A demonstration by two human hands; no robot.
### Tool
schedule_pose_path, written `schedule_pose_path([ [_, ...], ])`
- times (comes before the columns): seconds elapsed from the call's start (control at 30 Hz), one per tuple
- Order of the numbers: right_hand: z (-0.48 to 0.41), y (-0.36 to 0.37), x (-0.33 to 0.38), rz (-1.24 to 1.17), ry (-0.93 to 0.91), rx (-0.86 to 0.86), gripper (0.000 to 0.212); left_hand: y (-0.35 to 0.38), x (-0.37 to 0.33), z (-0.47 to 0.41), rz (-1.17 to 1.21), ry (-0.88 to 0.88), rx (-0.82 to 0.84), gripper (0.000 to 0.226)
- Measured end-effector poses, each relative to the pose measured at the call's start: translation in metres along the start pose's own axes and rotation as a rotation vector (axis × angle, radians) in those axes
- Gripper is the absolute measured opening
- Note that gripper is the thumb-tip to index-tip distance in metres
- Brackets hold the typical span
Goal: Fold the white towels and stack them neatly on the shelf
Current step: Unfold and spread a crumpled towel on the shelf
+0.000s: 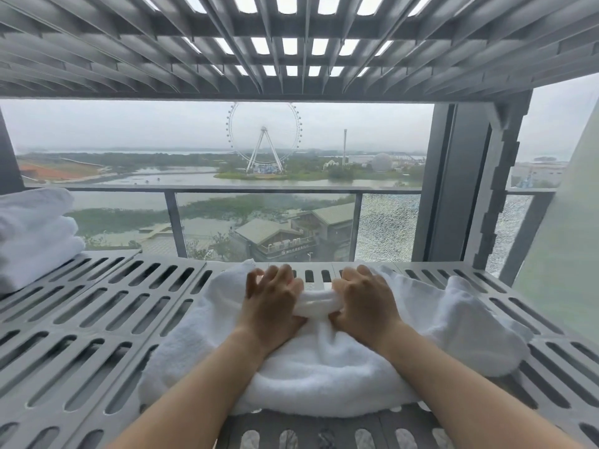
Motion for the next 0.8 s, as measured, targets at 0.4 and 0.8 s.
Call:
schedule_pose_path([
  [0.4, 0.036, -0.076, -0.01, -0.039, -0.273, 0.023, 0.038, -0.08, -0.014, 0.026, 0.131, 0.122, 0.139, 0.029],
  [0.8, 0.083, -0.103, -0.009, -0.43, -0.153, 0.8, 0.026, -0.103, -0.049, 0.086, 0.242, 0.069, 0.431, 0.031],
])
Point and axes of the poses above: each hand's wrist, its own z-axis away from the middle knuckle, its own y-axis out of the palm, x = y × z, the point moved 1 cm from there along -z, towards the middle knuckle, and after that the axes turned 6 degrees about -y, right-handed, at the moved point
